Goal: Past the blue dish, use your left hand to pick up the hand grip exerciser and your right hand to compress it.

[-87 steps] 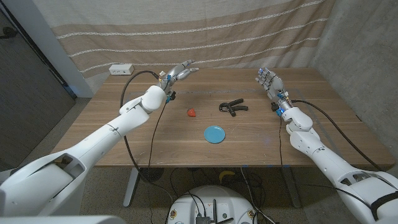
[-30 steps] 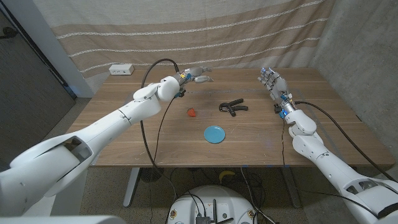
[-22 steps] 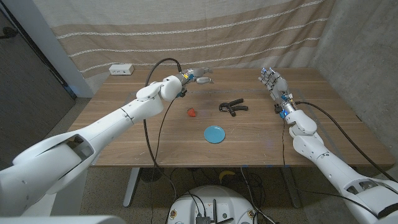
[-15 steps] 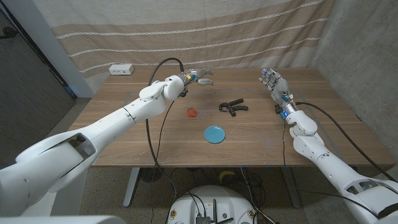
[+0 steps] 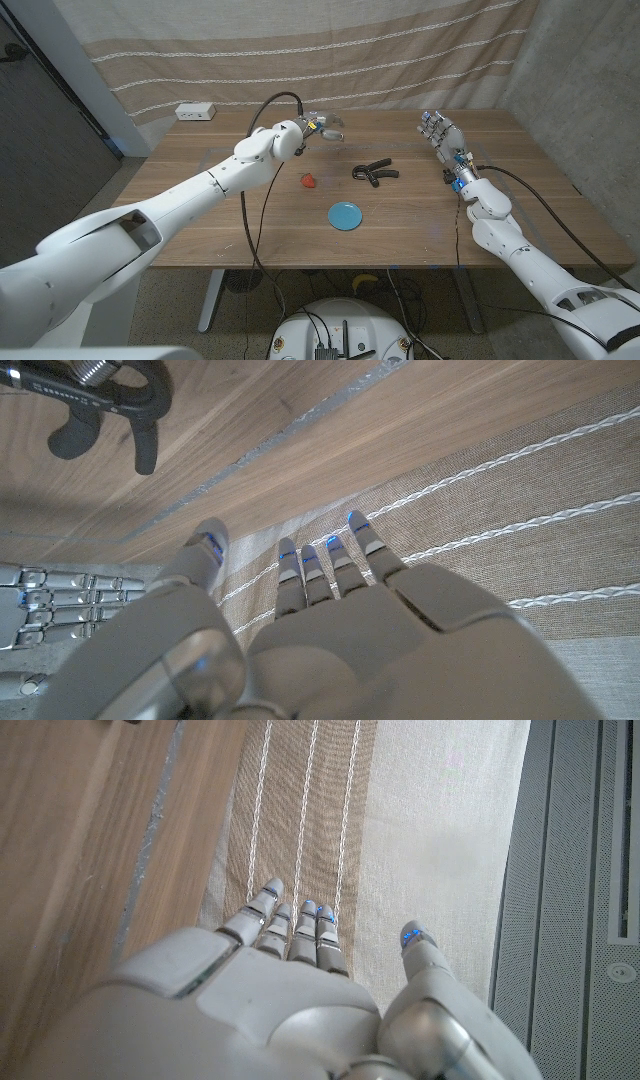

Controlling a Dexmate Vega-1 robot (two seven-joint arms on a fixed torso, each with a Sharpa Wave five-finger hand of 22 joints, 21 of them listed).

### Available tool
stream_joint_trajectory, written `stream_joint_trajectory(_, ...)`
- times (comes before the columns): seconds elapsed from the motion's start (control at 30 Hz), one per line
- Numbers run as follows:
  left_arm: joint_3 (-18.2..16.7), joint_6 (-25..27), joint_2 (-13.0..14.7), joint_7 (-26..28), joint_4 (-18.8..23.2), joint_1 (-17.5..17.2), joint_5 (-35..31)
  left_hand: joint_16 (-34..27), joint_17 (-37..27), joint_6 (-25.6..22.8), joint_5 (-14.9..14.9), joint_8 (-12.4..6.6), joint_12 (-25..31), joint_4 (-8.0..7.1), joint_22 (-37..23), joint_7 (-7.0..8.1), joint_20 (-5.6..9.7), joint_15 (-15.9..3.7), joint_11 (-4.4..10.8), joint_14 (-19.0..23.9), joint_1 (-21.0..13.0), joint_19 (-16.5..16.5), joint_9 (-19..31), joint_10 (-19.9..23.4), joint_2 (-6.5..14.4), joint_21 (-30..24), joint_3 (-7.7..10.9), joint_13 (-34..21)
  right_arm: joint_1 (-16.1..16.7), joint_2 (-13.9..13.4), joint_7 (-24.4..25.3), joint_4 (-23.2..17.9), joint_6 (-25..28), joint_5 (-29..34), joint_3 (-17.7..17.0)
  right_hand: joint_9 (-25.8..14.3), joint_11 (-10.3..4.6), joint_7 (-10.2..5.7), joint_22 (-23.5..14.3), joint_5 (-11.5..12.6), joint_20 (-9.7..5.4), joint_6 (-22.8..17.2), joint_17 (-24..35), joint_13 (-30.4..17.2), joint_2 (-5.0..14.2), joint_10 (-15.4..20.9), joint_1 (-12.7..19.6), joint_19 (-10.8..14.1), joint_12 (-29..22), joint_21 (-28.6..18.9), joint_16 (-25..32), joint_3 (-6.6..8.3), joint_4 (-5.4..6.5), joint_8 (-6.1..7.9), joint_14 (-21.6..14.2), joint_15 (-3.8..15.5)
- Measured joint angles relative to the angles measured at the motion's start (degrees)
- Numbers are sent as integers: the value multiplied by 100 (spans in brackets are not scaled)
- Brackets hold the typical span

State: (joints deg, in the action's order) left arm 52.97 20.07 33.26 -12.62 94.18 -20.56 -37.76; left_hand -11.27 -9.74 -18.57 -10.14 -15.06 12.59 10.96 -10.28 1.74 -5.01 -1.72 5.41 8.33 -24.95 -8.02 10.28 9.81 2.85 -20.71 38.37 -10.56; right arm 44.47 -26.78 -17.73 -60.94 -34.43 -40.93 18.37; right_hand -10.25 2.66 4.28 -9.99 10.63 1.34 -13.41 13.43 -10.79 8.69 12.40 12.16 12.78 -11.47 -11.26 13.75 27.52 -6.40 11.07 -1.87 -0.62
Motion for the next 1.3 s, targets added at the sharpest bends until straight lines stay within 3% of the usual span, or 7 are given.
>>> stream_joint_trajectory(0.57,296,258,-140,-351,-22,136,-626,40,0,-452,0,-108,0,-1,15,100,23,-2,75,59,-439,-82,28,198,-229,88,-1,1,53,-35,-14,-44,-5,-23,-37,0,-22,0,0,0,-1,1,0,0,0,21,0,0,0,0,38,0,0,0,-20,-21)
stream_joint_trajectory(1.1,431,228,-278,-549,-243,211,-851,39,1,-970,0,-264,0,4,0,91,83,-33,103,90,-904,-184,27,432,-482,165,-50,2,80,-67,-1,-92,31,-26,-43,0,0,0,0,0,-1,-61,0,0,0,61,0,-1,0,0,38,0,0,0,-40,-41)
stream_joint_trajectory(1.3,455,149,-331,-532,-332,216,-860,39,1,-1205,40,-309,35,-2,0,20,93,-52,155,216,-1048,-235,26,627,-552,205,-131,2,79,-70,-1,-93,46,-25,-42,0,0,4,0,0,-1,-126,0,0,0,61,0,-1,0,0,38,0,0,0,-40,-40)
